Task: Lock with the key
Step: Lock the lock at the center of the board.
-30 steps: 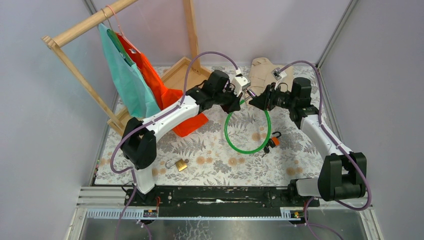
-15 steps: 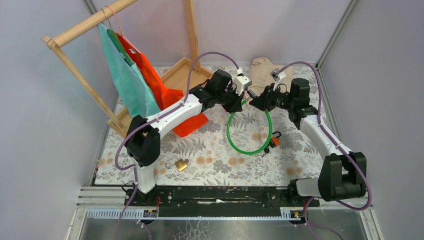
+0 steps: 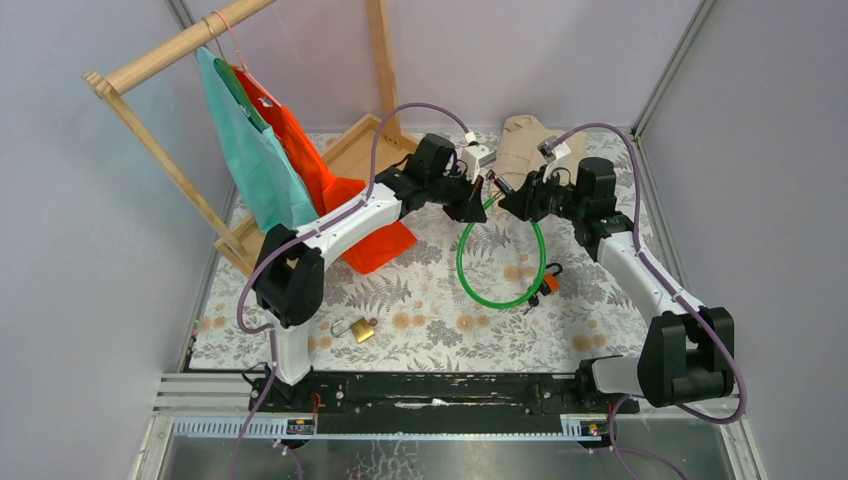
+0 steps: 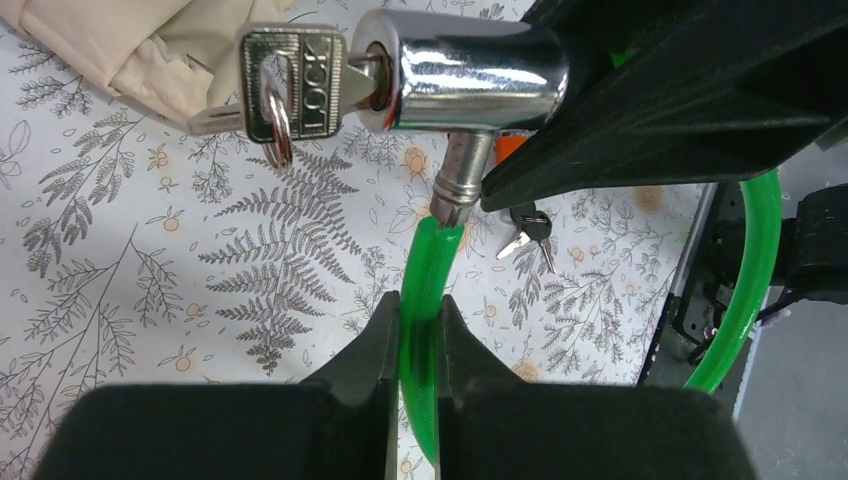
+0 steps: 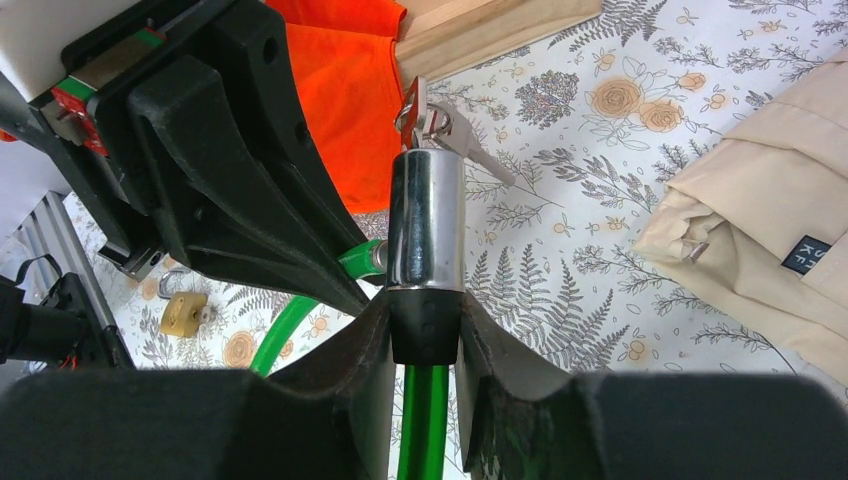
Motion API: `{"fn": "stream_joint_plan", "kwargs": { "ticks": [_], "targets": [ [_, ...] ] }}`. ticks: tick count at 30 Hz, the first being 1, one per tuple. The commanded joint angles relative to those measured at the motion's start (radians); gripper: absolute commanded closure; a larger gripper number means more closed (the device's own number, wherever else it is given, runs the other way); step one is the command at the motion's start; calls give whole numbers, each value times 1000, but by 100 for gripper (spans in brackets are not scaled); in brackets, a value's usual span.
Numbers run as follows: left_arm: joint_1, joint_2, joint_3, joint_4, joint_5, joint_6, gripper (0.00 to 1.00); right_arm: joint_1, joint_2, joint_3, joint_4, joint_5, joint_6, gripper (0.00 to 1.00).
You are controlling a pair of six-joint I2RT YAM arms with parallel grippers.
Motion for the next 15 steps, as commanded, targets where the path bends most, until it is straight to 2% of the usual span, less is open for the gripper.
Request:
{"fn": "stream_joint_plan", "kwargs": {
  "ticks": [1, 7, 15],
  "targets": [
    [7, 3, 27, 168, 47, -46, 100, 45, -5, -8, 18, -39, -12, 100],
    [6, 29, 62, 116, 31, 20, 100, 49, 9, 2, 4, -96, -33, 100],
    [6, 27, 81, 95, -18, 132, 100, 68, 23, 32, -57, -63, -88, 100]
  ]
}}
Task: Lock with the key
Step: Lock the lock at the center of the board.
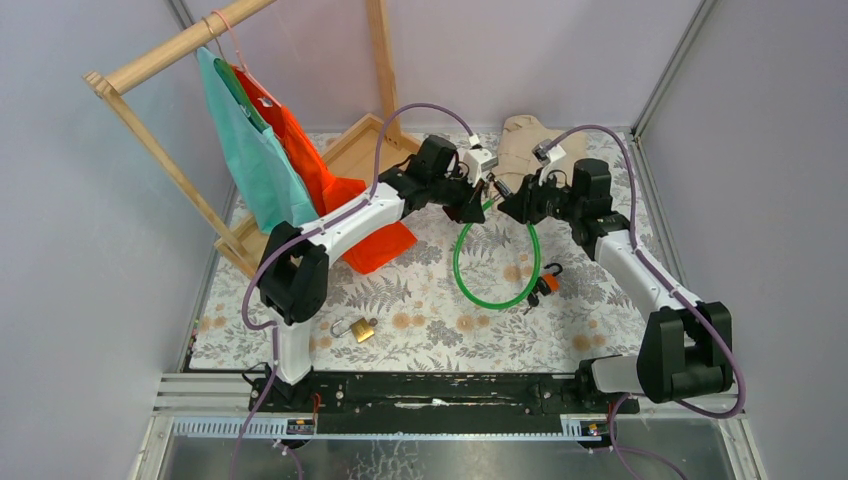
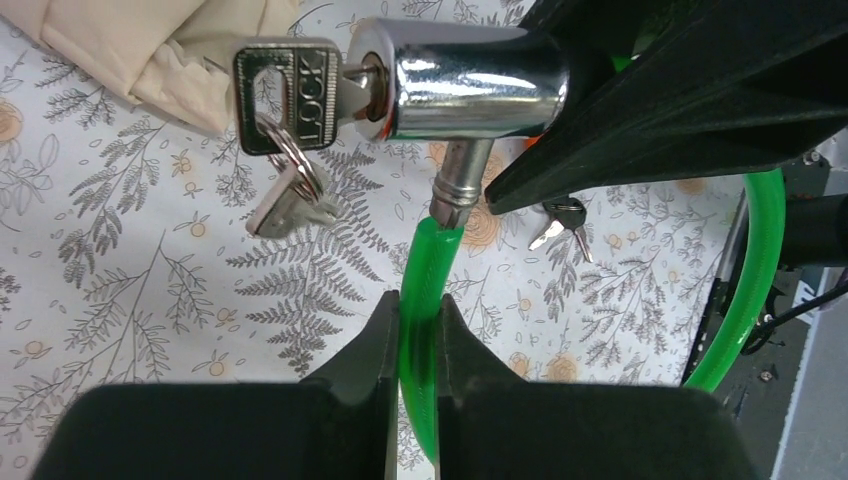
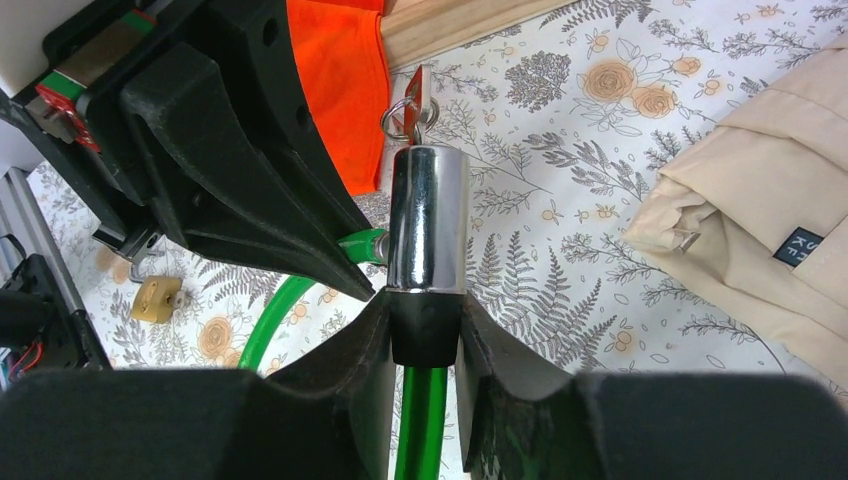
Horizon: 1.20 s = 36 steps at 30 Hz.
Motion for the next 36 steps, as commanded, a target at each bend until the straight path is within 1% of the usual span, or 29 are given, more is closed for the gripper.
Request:
{"fn": "stream_joint_plan", "kwargs": {
  "ticks": [1, 5, 7, 9, 11, 14, 19, 22, 25, 28, 32, 36],
  "targets": [
    [0, -2, 74, 105, -28, 72, 100, 61, 7, 40, -48, -70, -41, 100],
    [-5, 2, 81, 96, -38, 129, 100, 69, 19, 39, -42, -47, -35, 100],
    [-8, -9, 65, 95, -48, 163, 100, 67, 23, 38, -40, -60, -37, 95],
    [-6, -28, 31, 106, -65, 198, 100, 67, 27, 41, -39, -85, -38, 90],
    [-6, -58, -36, 138, -89, 238, 100, 66, 30, 51, -45, -106, -46, 87],
    [-7, -96, -105, 171, -109, 274, 100, 66, 41, 62, -47, -159, -53, 85],
    [-4, -113, -143, 176, -120, 297, 100, 66, 82, 88, -61, -253, -49, 81],
    [-5, -121, -160, 185, -124, 300, 100, 66, 92, 93, -61, -255, -47, 87],
    [-5, -128, -166, 185, -116, 294, 100, 67, 98, 94, -58, -241, -46, 95],
    [-4, -137, -179, 195, -108, 258, 100, 68, 88, 80, -31, -219, -53, 100],
    [16, -168, -247, 250, -30, 212, 100, 68, 58, 49, 28, -204, -66, 100],
    [42, -186, -312, 323, 67, 161, 100, 67, 44, 26, 75, -234, -109, 100]
  ]
}}
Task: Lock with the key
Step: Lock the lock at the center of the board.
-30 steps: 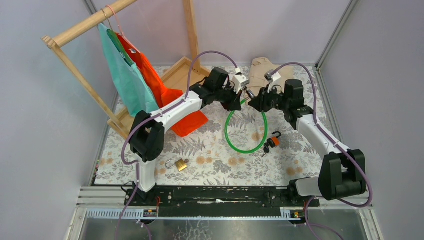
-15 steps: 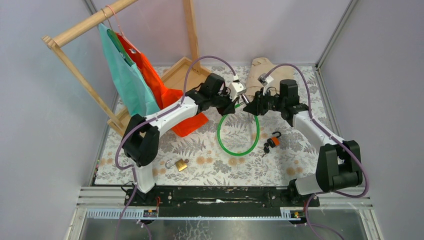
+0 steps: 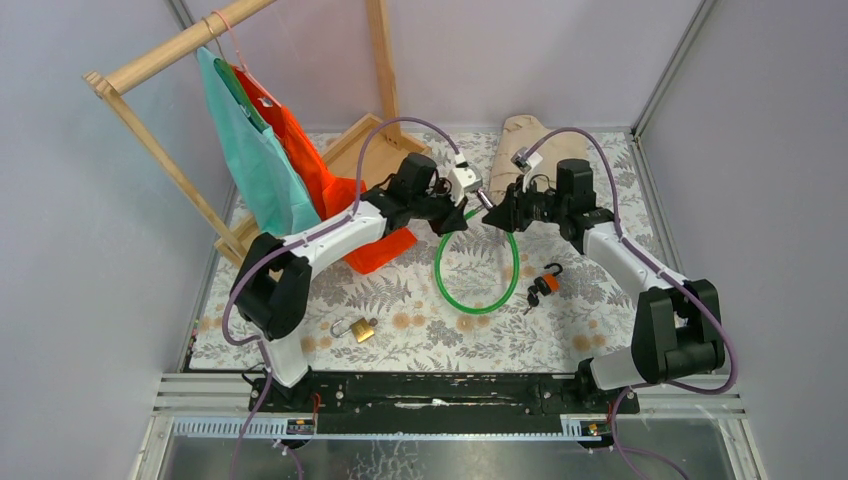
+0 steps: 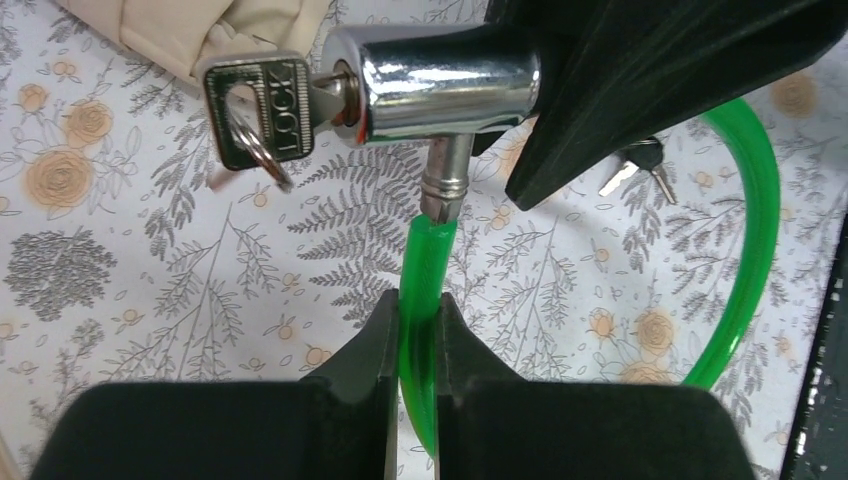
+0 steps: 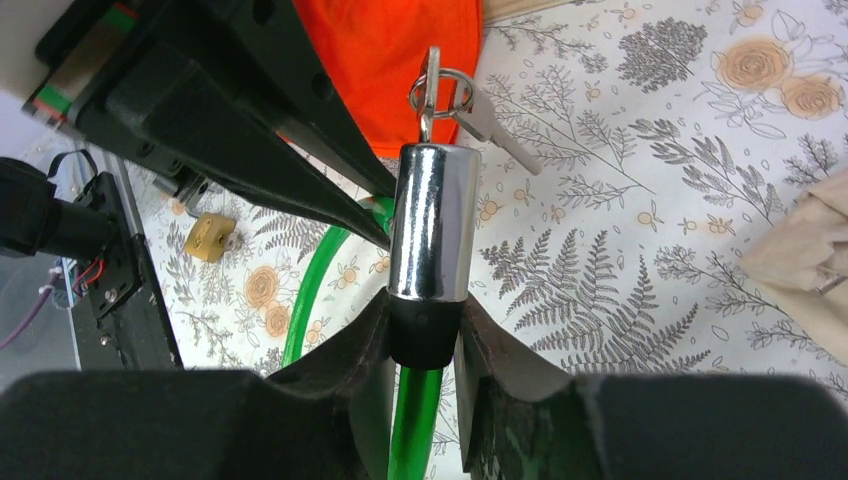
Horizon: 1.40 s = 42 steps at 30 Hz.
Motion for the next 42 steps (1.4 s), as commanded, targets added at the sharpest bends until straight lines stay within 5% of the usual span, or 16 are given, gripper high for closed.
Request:
{"fn": "stream_joint_plan", "kwargs": {
  "ticks": [1, 9, 23, 27, 33, 42],
  "targets": [
    [28, -45, -53, 173, 143, -74, 100, 19, -61, -21, 135, -108, -46, 100],
    [48, -50, -110, 224, 196, -111, 82, 19, -68, -75, 171, -141, -105, 100],
    [84, -58, -232, 361, 298, -191, 68, 19, -106, -160, 269, -209, -152, 100],
    [94, -61, -245, 378, 324, -199, 71, 19, -110, -168, 272, -225, -159, 100],
    [97, -53, -218, 375, 375, -230, 100, 20, -102, -168, 299, -237, -120, 100],
    [97, -73, -152, 404, 399, -309, 100, 43, -111, -172, 327, -232, -96, 100]
  ]
}}
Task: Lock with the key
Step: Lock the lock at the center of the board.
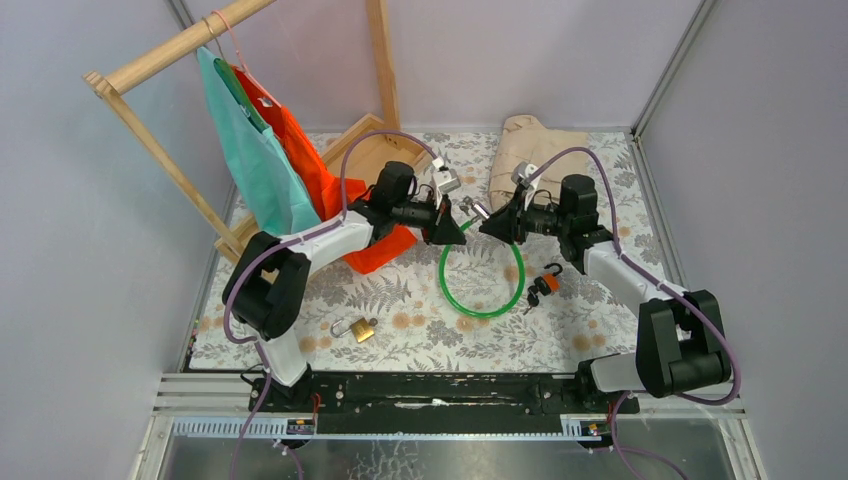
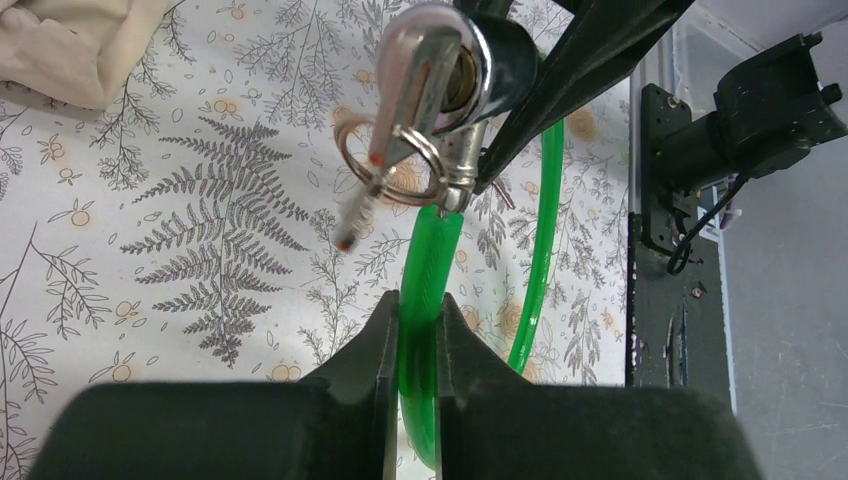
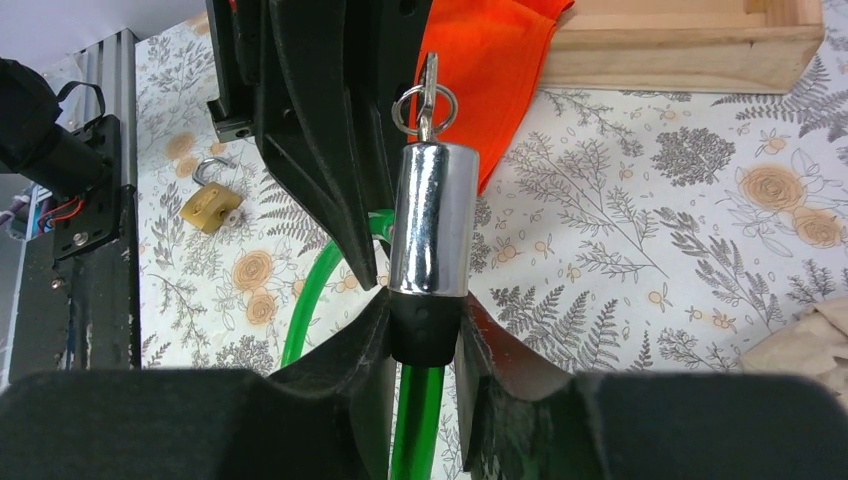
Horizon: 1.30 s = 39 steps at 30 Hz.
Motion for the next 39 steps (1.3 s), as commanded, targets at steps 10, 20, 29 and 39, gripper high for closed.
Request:
{"fn": "stream_joint_plan", "kwargs": {
  "ticks": [10, 20, 29, 39],
  "targets": [
    [-3, -34, 158, -3, -64, 28, 100, 93, -41, 44, -129, 20, -145, 100],
    [-8, -108, 78, -110, -150, 280, 100, 93, -15, 102, -180, -10, -122, 83],
    [-15, -130, 125, -195, -192, 359, 100, 92, 1, 209, -278, -55, -140, 74],
    [-40, -153, 165, -252, -335, 464, 100, 93, 51, 334, -451, -44, -379, 89]
  ]
}}
